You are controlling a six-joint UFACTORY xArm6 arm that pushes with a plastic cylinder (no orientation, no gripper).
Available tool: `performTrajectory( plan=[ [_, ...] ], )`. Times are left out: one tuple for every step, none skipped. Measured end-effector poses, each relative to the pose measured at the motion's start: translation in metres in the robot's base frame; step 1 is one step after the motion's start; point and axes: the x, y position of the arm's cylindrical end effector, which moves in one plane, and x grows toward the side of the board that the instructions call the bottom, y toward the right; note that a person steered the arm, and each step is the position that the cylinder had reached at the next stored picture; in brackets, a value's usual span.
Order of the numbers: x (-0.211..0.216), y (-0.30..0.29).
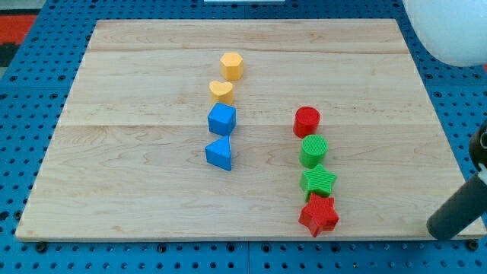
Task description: Move the red star left and up a bit
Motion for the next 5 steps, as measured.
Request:
performTrajectory(
  plan=[
    [0.0, -0.051],
    [0.0, -0.143],
    [-0.002, -0.205],
    [-0.018, -0.208],
    [-0.041, -0.201]
  ],
)
